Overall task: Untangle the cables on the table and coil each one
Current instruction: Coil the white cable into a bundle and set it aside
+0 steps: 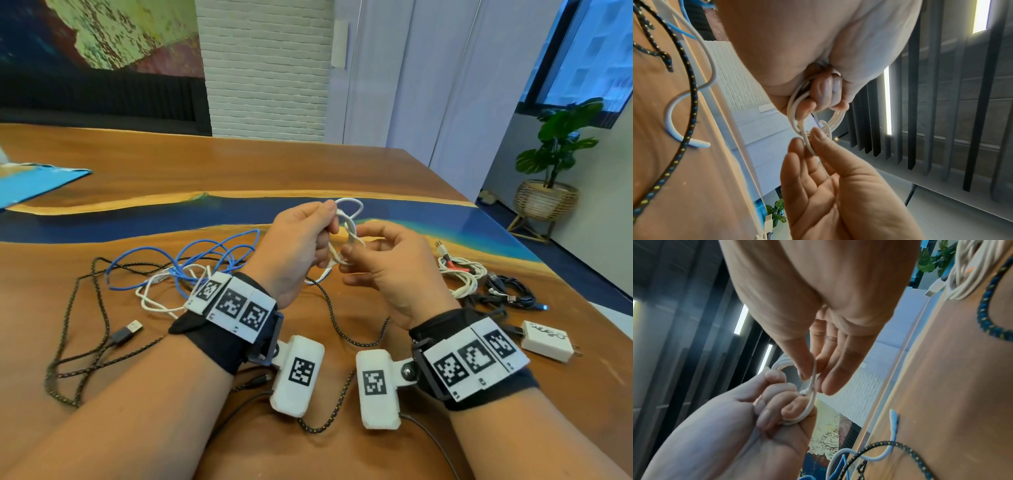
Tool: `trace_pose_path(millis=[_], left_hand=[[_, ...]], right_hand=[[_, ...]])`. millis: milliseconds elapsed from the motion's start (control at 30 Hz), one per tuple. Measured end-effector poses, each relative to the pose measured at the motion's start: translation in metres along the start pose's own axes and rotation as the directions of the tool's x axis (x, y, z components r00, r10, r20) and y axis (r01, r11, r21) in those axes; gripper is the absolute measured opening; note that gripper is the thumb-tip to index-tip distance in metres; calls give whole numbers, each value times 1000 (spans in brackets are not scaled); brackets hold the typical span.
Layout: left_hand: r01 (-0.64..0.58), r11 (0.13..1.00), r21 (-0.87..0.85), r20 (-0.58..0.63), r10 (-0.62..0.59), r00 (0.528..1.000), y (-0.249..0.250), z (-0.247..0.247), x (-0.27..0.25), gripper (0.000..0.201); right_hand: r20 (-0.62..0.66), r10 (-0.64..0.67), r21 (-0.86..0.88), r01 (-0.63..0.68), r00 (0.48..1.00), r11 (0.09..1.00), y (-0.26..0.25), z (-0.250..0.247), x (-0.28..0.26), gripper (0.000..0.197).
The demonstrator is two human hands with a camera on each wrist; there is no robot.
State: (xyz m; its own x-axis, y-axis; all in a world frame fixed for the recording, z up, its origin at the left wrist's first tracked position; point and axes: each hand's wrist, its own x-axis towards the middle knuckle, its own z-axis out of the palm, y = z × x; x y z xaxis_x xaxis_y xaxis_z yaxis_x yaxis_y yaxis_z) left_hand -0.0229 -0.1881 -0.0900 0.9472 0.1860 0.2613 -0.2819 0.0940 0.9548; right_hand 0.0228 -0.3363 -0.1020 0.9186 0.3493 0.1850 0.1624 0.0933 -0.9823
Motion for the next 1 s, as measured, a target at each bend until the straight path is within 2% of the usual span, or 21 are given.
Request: trace_pose_path(millis=[67, 133, 200, 267, 433, 500, 600, 633, 700, 767, 833, 1000], left_hand=[[7, 1000, -24, -34, -8, 999, 2, -3, 2, 38], [36, 998, -52, -78, -40, 996, 5, -7, 3, 38], [70, 993, -97, -104, -80, 991, 8, -11, 3, 38], [85, 980, -183, -100, -105, 989, 10, -11, 3, 38], [71, 878, -474, 7, -77, 997, 17, -10, 0, 39], [82, 846, -527, 52, -64, 997, 18, -9, -1, 40], [99, 807, -583, 103, -48, 994, 18, -7, -1, 40], [104, 802, -588, 118, -41, 992, 17, -5, -1, 40], [102, 813, -574, 135, -29, 990, 14, -1, -1, 41], [85, 842, -533, 122, -23, 992, 11, 1, -1, 40], [68, 867, -493, 91, -26, 996, 9, 1, 0, 40], [62, 874, -482, 53, -42, 998, 8, -1, 0, 41]], right_hand=[[-23, 4, 0, -4, 1000, 1000, -3, -3, 2, 14], [19, 57, 160, -59, 998, 985, -7, -7, 5, 4], [83, 81, 310, -103, 993, 945, -12, -12, 6, 9], [59, 78, 304, -92, 995, 948, -16, -17, 7, 15], [-88, 95, 189, -77, 992, 979, -9, -25, 13, 19], [-103, 40, 63, -34, 994, 997, -5, -25, 14, 19], [24, -87, -306, 90, 996, 948, -3, -21, 12, 23], [73, -92, -357, 112, 993, 927, -2, -18, 11, 23], [89, -88, -375, 115, 992, 920, 0, -14, 11, 20], [47, -73, -264, 83, 996, 961, 5, -9, 11, 16], [26, -40, -69, 42, 999, 997, 9, -1, 8, 11], [41, 36, 218, -44, 999, 975, 12, 16, 2, 14]])
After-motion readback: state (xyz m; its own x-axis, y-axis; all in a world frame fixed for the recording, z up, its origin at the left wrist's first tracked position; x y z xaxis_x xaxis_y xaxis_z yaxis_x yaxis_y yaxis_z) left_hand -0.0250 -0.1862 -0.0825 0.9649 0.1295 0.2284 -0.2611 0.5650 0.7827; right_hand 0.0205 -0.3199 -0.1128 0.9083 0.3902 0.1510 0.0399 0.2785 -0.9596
